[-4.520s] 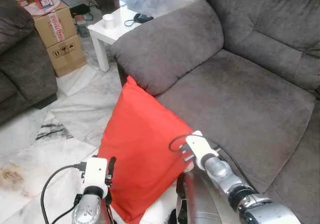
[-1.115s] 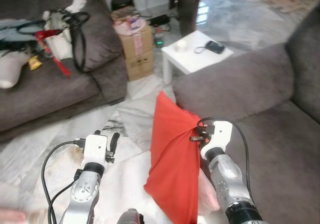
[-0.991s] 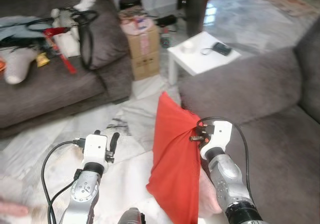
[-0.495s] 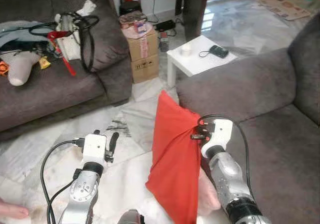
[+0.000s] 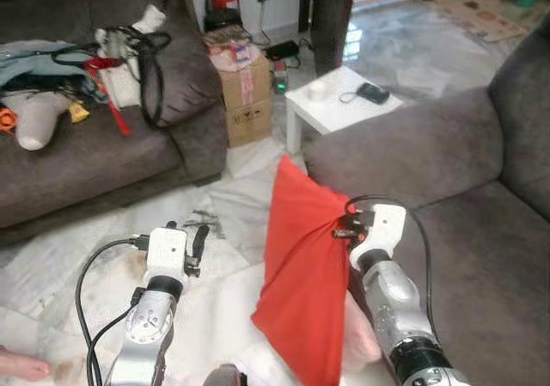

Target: Move the pillow to the sofa from floor

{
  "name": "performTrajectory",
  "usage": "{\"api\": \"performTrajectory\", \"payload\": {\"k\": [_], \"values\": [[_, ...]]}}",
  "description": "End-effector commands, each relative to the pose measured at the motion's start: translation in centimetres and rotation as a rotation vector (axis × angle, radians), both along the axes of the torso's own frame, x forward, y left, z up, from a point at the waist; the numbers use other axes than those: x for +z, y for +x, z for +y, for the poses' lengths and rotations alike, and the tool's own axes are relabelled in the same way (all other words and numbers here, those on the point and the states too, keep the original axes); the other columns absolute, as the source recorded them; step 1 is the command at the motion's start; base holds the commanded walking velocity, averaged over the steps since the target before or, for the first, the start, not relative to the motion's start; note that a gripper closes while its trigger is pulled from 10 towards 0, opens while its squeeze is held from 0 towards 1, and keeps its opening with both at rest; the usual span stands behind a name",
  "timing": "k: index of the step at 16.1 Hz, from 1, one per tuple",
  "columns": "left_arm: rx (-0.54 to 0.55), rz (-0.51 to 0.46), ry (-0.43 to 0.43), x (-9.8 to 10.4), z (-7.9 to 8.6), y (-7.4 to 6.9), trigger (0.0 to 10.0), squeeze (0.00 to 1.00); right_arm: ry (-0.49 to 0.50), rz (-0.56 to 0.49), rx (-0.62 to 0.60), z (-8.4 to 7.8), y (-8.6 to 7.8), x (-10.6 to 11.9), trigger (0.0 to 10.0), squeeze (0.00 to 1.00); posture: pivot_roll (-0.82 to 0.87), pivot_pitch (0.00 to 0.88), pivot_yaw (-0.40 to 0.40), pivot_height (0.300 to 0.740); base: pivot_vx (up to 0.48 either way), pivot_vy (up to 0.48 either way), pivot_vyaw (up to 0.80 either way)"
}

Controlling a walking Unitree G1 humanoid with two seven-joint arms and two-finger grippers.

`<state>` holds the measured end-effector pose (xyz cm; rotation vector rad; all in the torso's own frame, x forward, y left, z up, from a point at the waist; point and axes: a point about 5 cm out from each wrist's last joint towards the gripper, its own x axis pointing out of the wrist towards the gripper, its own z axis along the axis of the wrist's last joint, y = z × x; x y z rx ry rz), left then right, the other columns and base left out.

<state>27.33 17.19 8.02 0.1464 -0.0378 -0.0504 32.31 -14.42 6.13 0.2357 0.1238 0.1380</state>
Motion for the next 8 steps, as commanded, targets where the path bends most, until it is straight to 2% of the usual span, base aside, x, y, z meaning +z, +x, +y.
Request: {"api": "performTrajectory", "payload": {"k": [1, 7, 8], "values": [[0.015, 0.037, -0.009, -0.74, 0.51, -0.28, 10.0, 0.0, 0.015, -0.17, -0.011, 0.25, 1.43, 3.32, 10.0, 0.0, 0.02, 0.081, 0.033, 0.74, 0.0, 0.368, 0.0], [0.012, 0.04, -0.015, -0.87, 0.24, -0.31, 10.0, 0.0, 0.014, -0.159, -0.033, -0.22, 1.43, 3.12, 10.0, 0.0, 0.02, 0.084, 0.029, 0.74, 0.0, 0.364, 0.0], [0.012, 0.039, -0.015, -0.86, 0.23, -0.31, 10.0, 0.0, 0.012, -0.157, -0.034, -0.23, 1.44, 3.11, 10.0, 0.0, 0.02, 0.085, 0.028, 0.74, 0.0, 0.0, 0.0]]}}
